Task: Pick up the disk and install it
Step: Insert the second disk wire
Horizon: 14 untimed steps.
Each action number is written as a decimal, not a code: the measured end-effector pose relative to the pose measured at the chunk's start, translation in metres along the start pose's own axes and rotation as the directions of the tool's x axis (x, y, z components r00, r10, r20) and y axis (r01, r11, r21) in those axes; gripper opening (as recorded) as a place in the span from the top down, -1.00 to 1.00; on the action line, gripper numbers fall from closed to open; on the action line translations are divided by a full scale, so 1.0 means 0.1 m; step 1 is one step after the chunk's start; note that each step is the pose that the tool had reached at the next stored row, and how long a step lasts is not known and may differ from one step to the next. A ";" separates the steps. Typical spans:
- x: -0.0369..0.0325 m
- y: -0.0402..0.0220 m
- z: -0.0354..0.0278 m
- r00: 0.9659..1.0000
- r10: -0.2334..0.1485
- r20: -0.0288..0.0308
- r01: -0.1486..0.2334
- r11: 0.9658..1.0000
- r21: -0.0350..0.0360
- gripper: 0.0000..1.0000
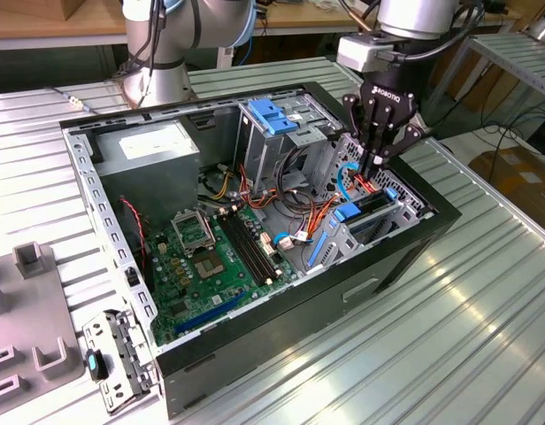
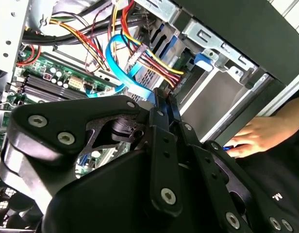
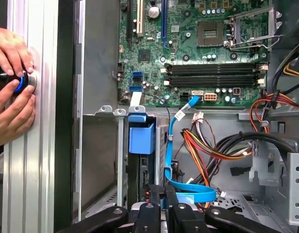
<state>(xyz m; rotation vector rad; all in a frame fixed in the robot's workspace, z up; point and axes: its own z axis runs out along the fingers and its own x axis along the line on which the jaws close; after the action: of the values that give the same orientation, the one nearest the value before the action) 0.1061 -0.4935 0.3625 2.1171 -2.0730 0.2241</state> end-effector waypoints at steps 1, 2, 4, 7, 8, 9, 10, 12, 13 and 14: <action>0.008 0.019 0.003 1.000 -0.001 0.001 0.001 1.000 0.001 0.68; 0.014 0.032 0.007 1.000 -0.001 0.001 0.001 1.000 0.002 0.68; 0.031 0.055 0.018 1.000 -0.002 0.009 0.002 1.000 0.004 0.68; 0.072 0.076 0.039 0.999 -0.006 0.039 0.005 1.000 0.007 0.68; 0.089 0.078 0.047 0.999 -0.006 0.046 0.006 1.000 0.008 0.68; 0.117 0.081 0.056 0.999 -0.007 0.053 0.006 1.000 0.008 0.68; 0.143 0.082 0.067 0.998 -0.007 0.057 0.006 1.000 0.008 0.68; 0.204 0.084 0.092 0.998 -0.008 0.066 0.007 1.000 0.010 0.68; 0.232 0.085 0.106 0.997 -0.011 0.070 0.010 1.000 0.011 0.68; 0.238 0.085 0.113 0.997 -0.015 0.072 0.014 1.000 0.013 0.68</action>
<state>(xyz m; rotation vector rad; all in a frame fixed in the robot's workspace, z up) 0.0980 -0.5194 0.3570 2.1784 -2.0998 0.1613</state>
